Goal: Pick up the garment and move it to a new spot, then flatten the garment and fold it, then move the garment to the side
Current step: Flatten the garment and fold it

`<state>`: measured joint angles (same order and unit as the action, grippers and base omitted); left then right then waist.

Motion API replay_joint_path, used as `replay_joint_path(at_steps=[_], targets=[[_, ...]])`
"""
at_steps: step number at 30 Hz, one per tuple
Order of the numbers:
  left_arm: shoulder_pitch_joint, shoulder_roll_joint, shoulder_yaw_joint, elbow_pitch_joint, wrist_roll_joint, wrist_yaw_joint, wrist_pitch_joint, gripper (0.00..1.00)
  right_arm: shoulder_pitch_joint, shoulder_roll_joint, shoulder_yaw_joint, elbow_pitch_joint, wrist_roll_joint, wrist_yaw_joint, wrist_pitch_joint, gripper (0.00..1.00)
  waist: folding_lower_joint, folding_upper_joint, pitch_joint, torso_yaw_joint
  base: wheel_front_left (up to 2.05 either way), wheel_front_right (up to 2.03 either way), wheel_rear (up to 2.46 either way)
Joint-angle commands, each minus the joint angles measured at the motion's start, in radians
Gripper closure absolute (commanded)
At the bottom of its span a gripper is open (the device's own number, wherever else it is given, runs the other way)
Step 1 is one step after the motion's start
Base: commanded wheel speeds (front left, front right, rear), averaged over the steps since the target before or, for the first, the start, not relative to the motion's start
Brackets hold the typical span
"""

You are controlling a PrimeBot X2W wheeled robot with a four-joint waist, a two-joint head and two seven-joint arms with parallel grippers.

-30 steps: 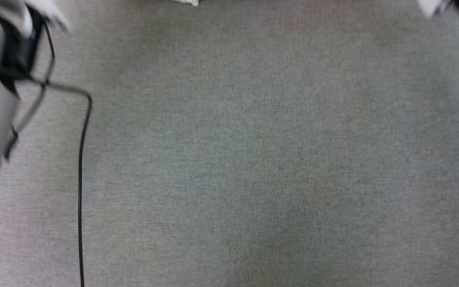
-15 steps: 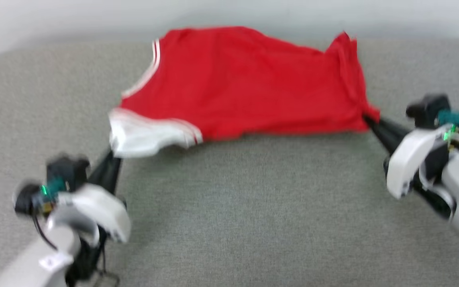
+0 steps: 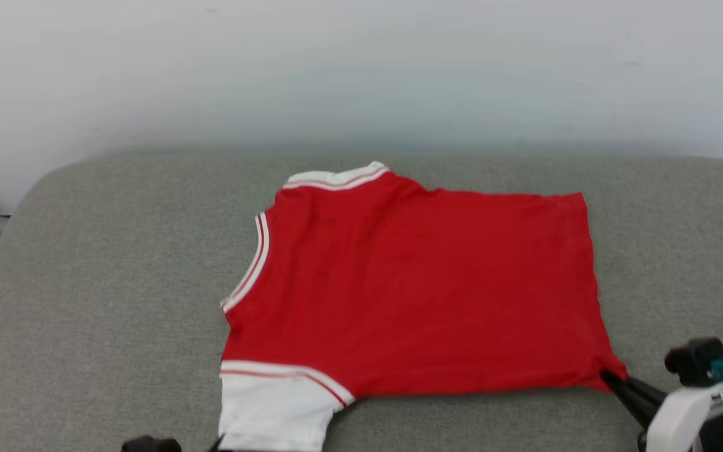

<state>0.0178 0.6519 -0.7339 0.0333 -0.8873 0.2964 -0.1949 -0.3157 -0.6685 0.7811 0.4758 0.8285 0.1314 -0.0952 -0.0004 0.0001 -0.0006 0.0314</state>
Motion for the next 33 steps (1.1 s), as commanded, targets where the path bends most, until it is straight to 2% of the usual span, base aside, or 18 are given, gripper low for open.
replay_joint_path(at_steps=[1,5,10,17,28,33], targets=[[0.02,-0.004,-0.003,-0.01,-0.007,0.004,0.002,1.0,0.032,-0.008,-0.018,-0.011,0.004,-0.001,-0.006,1.0,0.0004,-0.0001,-0.017,0.006,0.0,0.0,0.0],[0.086,-0.002,-0.022,-0.033,-0.03,0.014,0.014,1.0,0.159,-0.011,-0.078,-0.045,-0.023,-0.001,-0.006,1.0,0.0004,-0.0001,-0.03,0.004,0.0,0.0,0.0],[0.16,0.012,-0.049,-0.064,-0.089,-0.005,0.065,1.0,0.318,0.004,-0.177,-0.116,-0.054,-0.001,0.028,1.0,0.0004,-0.0001,-0.043,0.0,0.0,0.0,0.0],[0.169,0.025,-0.047,-0.083,-0.089,-0.006,0.063,1.0,0.431,0.021,-0.315,-0.204,-0.105,-0.001,0.079,1.0,0.0004,-0.0001,-0.049,0.001,0.0,0.0,0.0],[-0.042,0.057,-0.033,-0.055,0.012,-0.06,0.082,1.0,0.411,0.063,-0.437,-0.312,-0.16,-0.001,0.164,1.0,0.0004,-0.0001,-0.041,-0.008,0.0,0.0,0.0],[-0.211,0.06,-0.025,-0.002,0.053,-0.116,0.132,1.0,0.354,0.076,-0.471,-0.34,-0.153,-0.001,0.203,1.0,0.0004,-0.0001,-0.012,-0.029,0.0,0.0,0.0]])
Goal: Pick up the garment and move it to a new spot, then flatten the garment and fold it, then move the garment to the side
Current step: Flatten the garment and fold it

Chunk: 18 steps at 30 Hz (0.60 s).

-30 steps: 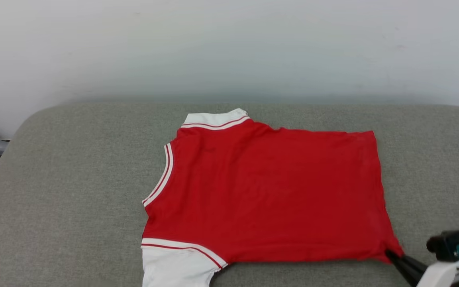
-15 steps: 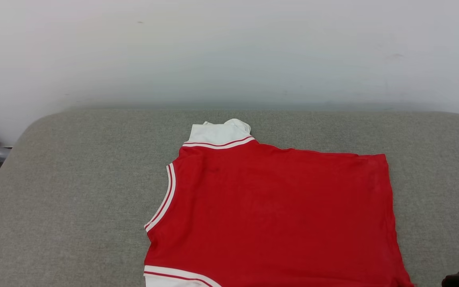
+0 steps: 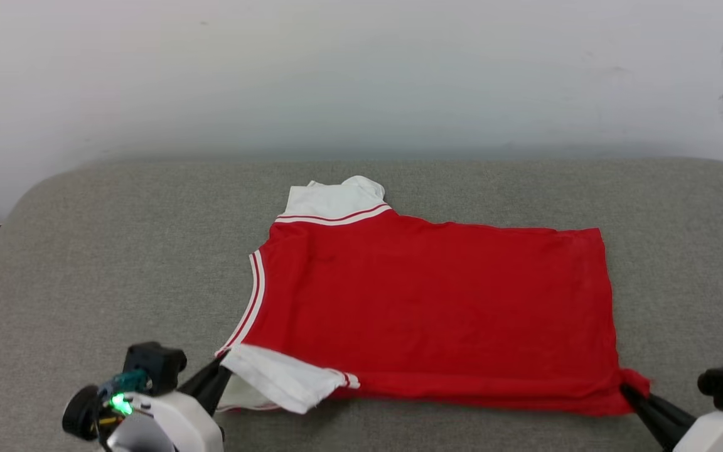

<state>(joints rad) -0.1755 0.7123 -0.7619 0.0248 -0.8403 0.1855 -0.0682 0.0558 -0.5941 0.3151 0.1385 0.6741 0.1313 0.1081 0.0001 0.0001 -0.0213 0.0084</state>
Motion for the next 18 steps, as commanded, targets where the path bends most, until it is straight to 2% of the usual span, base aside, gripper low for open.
replay_joint_path(at_steps=[1,10,11,12,14,18], targets=[[-0.047,-0.004,0.001,0.02,0.014,-0.016,0.014,1.0,-0.029,0.004,-0.007,-0.006,0.001,-0.001,0.008,1.0,-0.0001,-0.0001,0.016,-0.009,0.0,0.0,0.0],[-0.301,-0.045,-0.001,0.182,0.056,-0.12,0.072,1.0,-0.19,0.017,0.005,0.017,0.013,-0.001,0.051,1.0,-0.0001,-0.0001,0.137,-0.037,0.0,0.0,0.0],[-0.349,-0.051,-0.006,0.227,0.069,-0.142,0.079,1.0,-0.235,0.016,0.02,0.033,0.013,-0.001,0.063,1.0,-0.0001,-0.0001,0.166,-0.044,0.0,0.0,0.0],[-0.349,-0.051,-0.006,0.227,0.069,-0.142,0.079,1.0,-0.235,0.016,0.02,0.033,0.013,-0.001,0.063,1.0,-0.0001,-0.0001,0.166,-0.044,0.0,0.0,0.0],[-0.406,-0.069,-0.012,0.303,0.078,-0.174,0.084,1.0,-0.297,0.02,0.043,0.073,0.013,-0.001,0.073,1.0,-0.0001,-0.0001,0.202,-0.051,0.0,0.0,0.0],[-0.45,-0.092,-0.023,0.375,0.083,-0.205,0.085,1.0,-0.359,0.026,0.068,0.113,0.017,-0.001,0.082,1.0,-0.0001,-0.0001,0.236,-0.056,0.0,0.0,0.0]])
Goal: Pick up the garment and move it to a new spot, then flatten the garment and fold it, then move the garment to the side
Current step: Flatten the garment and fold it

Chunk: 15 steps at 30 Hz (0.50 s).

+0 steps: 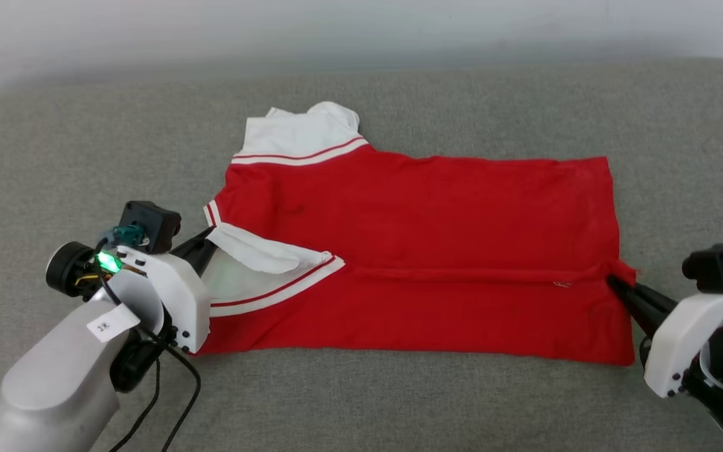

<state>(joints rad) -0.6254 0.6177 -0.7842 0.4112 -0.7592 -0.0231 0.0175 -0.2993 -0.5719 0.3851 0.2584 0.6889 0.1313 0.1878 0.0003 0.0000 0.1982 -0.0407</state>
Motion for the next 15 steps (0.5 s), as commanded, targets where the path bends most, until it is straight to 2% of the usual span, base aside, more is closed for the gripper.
replay_joint_path(at_steps=[1,8,15], targets=[[-0.016,-0.004,-0.005,0.017,0.008,-0.007,-0.003,1.0,-0.022,0.006,0.006,0.007,0.003,-0.001,0.004,1.0,-0.0003,0.0,0.027,-0.008,0.0,0.0,0.0],[-0.084,-0.063,-0.039,0.195,0.016,-0.063,-0.008,1.0,-0.121,0.025,0.065,0.112,0.012,-0.001,0.017,1.0,-0.0003,0.0,0.08,-0.013,0.0,0.0,0.0],[-0.096,-0.126,-0.077,0.36,-0.003,-0.096,-0.037,1.0,-0.161,0.048,0.13,0.209,0.015,-0.001,0.012,1.0,-0.0003,0.0,0.094,-0.017,0.0,0.0,0.0]])
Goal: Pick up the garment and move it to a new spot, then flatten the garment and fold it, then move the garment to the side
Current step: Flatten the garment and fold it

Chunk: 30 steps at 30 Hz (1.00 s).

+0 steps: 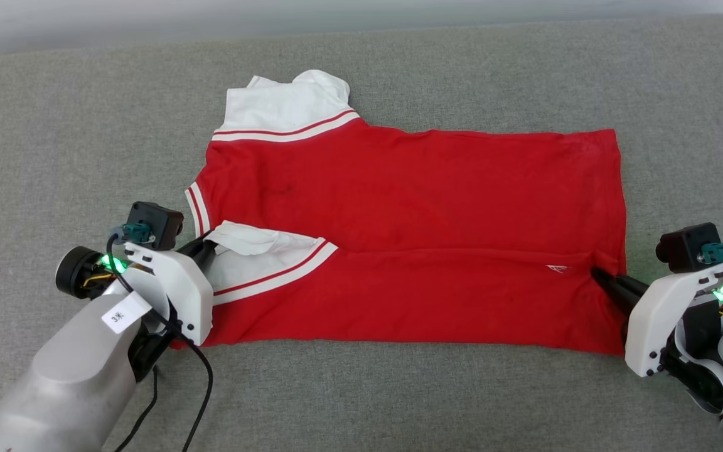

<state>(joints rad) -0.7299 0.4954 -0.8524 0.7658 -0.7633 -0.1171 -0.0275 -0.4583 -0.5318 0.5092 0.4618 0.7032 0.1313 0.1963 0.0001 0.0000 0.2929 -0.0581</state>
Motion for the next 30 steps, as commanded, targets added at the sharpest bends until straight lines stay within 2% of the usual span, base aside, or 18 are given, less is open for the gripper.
replay_joint_path(at_steps=[1,3,4,5,6,7,13,18,21,30], targets=[[0.007,-0.009,-0.015,0.022,-0.001,-0.005,0.003,1.0,-0.005,0.01,0.013,0.015,0.002,-0.001,0.001,1.0,-0.0001,0.0,-0.002,0.0,0.0,0.0,0.0],[0.006,-0.022,-0.024,0.05,-0.007,-0.009,-0.016,1.0,-0.007,0.015,0.025,0.03,0.012,-0.001,-0.01,1.0,-0.0001,0.0,-0.01,0.001,0.0,0.0,0.0],[0.005,-0.029,-0.025,0.064,-0.015,-0.01,-0.024,0.9,-0.009,0.015,0.03,0.037,0.011,-0.001,-0.018,0.95,-0.0001,0.0,-0.016,0.003,0.0,0.0,0.0],[0.002,-0.033,-0.028,0.074,-0.018,-0.011,-0.029,0.12,-0.011,0.015,0.032,0.041,0.015,-0.001,-0.026,0.62,-0.0001,0.0,-0.024,0.005,0.0,0.0,0.0],[-0.004,-0.035,-0.03,0.081,-0.023,-0.011,-0.04,0.0,-0.011,0.015,0.033,0.04,0.021,-0.001,-0.036,0.04,-0.0001,0.0,-0.032,0.008,0.0,0.0,0.0],[-0.013,-0.037,-0.032,0.084,-0.026,-0.011,-0.051,0.0,-0.011,0.013,0.028,0.038,0.024,-0.001,-0.051,0.0,-0.0001,0.0,-0.04,0.012,0.0,0.0,0.0],[-0.058,-0.013,-0.043,0.067,-0.039,-0.012,-0.087,0.0,0.042,-0.016,0.003,-0.017,0.03,-0.001,-0.109,0.0,-0.0001,0.0,-0.098,0.036,0.0,0.0,0.0],[-0.084,0.022,-0.071,0.012,-0.06,-0.012,-0.026,0.0,0.103,-0.032,-0.034,-0.073,0.018,-0.001,-0.115,0.0,-0.0001,0.0,-0.143,0.05,0.0,0.0,0.0],[-0.095,0.044,-0.097,-0.033,-0.101,-0.012,0.082,0.0,0.141,-0.041,-0.062,-0.113,0.01,-0.001,-0.101,0.0,-0.0001,0.0,-0.165,0.06,0.0,0.0,0.0],[-0.146,0.12,-0.184,-0.193,-0.26,-0.013,0.513,0.0,0.23,-0.027,-0.144,-0.213,-0.034,-0.001,-0.03,0.0,-0.0001,0.0,-0.193,0.069,0.0,0.0,0.0]])
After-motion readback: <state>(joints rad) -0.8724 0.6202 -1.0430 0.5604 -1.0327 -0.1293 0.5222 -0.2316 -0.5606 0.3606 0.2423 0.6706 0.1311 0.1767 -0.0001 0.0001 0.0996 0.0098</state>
